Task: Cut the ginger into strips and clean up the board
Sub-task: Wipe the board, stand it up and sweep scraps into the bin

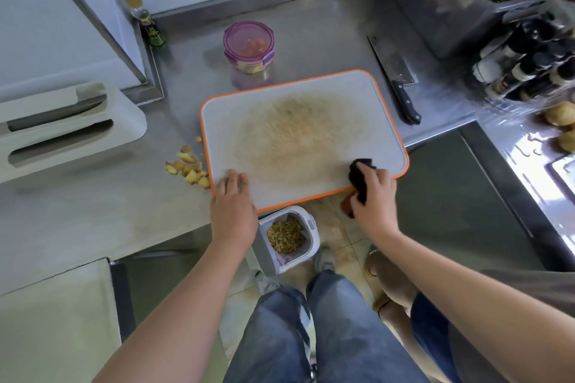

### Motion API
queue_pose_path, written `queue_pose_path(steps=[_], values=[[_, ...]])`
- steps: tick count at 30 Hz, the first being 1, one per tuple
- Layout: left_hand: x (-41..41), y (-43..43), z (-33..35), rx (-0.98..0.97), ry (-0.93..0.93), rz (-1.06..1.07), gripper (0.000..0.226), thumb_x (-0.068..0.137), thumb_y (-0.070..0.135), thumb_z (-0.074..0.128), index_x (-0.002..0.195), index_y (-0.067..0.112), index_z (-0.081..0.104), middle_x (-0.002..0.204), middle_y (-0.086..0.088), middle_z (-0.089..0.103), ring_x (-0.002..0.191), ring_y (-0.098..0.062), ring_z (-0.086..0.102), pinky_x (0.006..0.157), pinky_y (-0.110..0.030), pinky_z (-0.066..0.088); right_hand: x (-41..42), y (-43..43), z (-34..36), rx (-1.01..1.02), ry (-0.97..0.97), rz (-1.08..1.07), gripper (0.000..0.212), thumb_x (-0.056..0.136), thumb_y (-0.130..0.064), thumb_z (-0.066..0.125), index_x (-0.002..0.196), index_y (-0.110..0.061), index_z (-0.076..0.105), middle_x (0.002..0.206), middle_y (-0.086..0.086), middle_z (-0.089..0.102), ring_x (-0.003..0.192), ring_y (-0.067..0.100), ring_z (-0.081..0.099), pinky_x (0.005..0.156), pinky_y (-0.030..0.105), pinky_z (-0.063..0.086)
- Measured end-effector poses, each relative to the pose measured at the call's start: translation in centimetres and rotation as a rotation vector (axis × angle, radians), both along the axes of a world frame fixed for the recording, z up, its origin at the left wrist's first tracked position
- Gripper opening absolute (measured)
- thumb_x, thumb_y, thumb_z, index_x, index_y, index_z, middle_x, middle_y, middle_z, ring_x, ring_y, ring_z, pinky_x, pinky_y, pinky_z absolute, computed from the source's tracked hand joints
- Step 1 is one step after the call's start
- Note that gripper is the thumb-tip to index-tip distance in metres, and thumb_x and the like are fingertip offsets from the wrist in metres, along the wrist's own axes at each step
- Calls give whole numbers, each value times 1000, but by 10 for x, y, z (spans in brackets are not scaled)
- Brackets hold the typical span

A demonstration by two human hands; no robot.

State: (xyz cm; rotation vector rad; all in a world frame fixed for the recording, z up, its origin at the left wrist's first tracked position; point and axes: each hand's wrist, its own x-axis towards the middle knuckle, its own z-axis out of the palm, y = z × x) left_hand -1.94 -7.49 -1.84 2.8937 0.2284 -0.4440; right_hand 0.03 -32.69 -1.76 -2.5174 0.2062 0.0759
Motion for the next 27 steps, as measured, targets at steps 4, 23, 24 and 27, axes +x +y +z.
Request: queue_pose_path(steps=[4, 23, 24, 27], values=[[2, 7, -1, -56, 28, 3, 60, 99, 7, 38, 154, 11, 13, 163, -7, 6, 146, -28, 12, 118, -35, 22, -17, 43, -13, 77, 23, 97, 62, 79, 4, 54, 137, -16, 45, 122, 9, 43, 110, 26, 34, 95, 32, 34], [3, 5, 3, -149, 105, 84, 72, 95, -8, 36, 156, 16, 6, 163, -2, -7, 150, -19, -3, 120, -30, 13, 13, 54, -3, 122, -146, 438, 47, 79, 9, 56, 120, -10, 64, 111, 11, 56, 101, 27, 44, 85, 33, 43], [3, 5, 4, -148, 107, 86, 72, 95, -8, 36, 156, 16, 6, 163, -1, -7, 150, -19, -3, 120, -30, 13, 10, 55, -7, 101, -111, 497, 47, 78, 9, 56, 119, -11, 65, 111, 11, 56, 99, 27, 43, 86, 34, 42], [4, 5, 7, -147, 111, 90, 72, 95, -7, 36, 156, 17, 5, 163, 0, -8, 150, -18, -4, 120, -30, 14, -2, 55, -5, 127, 82, 725, 37, 77, 7, 55, 104, -12, 71, 102, 7, 59, 92, 21, 41, 82, 29, 39]])
